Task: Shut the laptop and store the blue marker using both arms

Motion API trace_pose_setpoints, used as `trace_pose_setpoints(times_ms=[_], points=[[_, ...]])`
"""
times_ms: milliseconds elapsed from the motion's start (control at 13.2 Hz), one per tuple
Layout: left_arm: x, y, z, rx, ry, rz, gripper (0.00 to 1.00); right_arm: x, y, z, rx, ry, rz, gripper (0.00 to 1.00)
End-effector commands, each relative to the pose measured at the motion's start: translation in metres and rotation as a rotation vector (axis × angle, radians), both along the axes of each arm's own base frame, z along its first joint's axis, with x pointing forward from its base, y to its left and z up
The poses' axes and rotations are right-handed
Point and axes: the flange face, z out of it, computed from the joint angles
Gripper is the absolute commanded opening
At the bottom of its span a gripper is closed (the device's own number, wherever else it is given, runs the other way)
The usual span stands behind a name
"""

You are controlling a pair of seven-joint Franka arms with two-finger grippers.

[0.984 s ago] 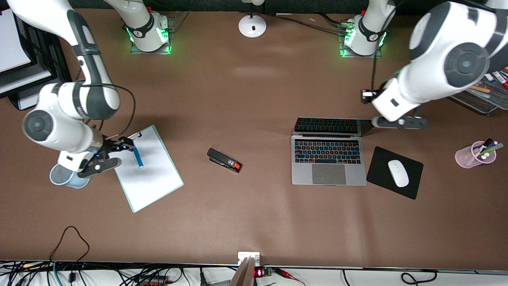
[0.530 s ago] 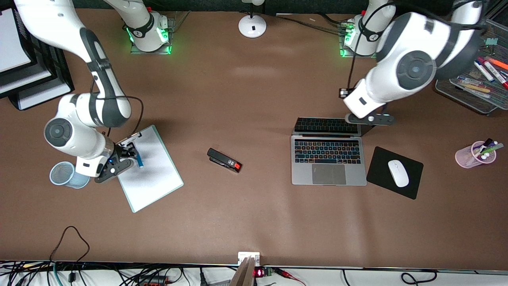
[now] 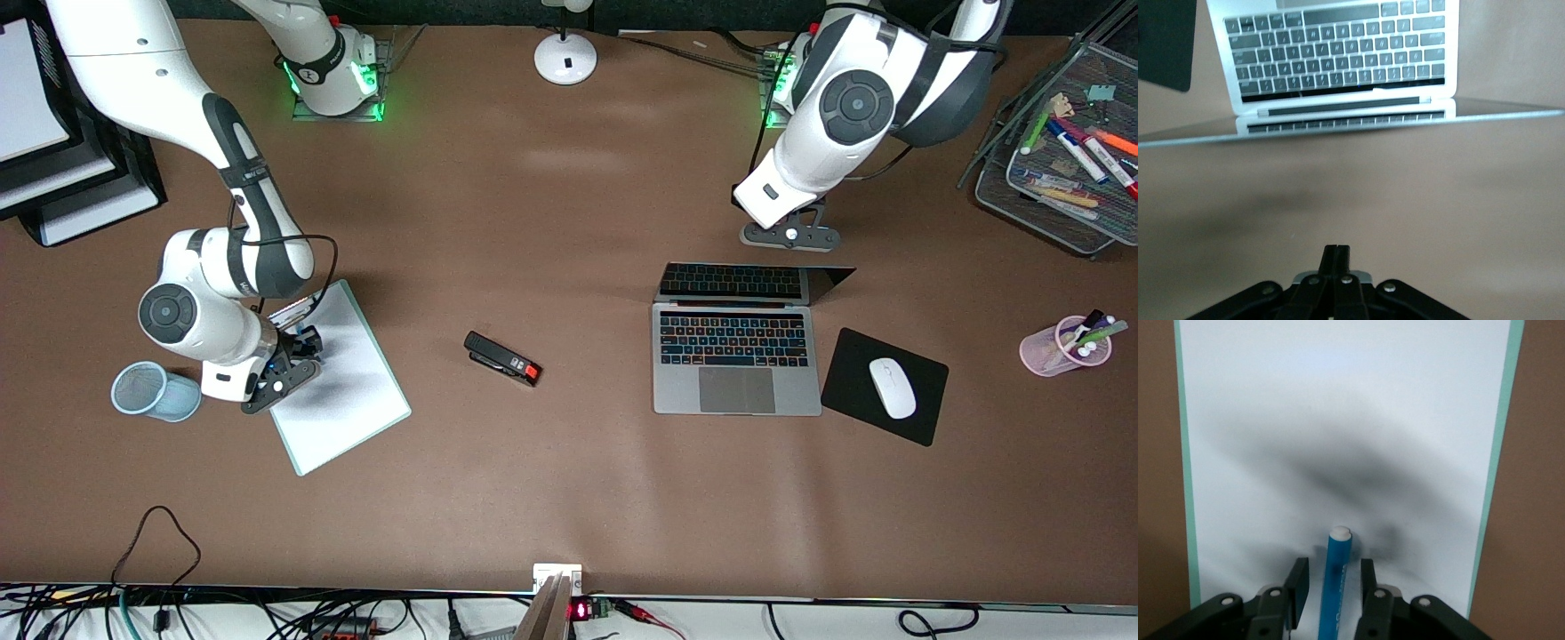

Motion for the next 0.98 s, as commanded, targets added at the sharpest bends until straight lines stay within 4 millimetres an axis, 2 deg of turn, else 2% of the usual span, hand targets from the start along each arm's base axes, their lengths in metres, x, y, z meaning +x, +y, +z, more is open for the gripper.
trace_pose_setpoints(times_ms=[0, 227, 606, 908], points=[[-0.006, 0.006, -0.016, -0.028, -0.071, 0.021, 0.00, 0.002, -0.002, 0.001, 0.005, -0.006, 0.013, 0.36], [-0.003, 0.012, -0.038, -0.038, -0.098, 0.031, 0.00, 0.003, 0.000, 0.001, 0.006, -0.024, 0.009, 0.36], [0.024, 0.016, -0.049, -0.103, -0.210, 0.054, 0.00, 0.006, 0.001, -0.025, 0.007, -0.047, 0.006, 0.36], [0.041, 0.016, -0.055, -0.092, -0.295, -0.002, 0.00, 0.006, 0.000, -0.033, 0.005, -0.042, 0.005, 0.36]])
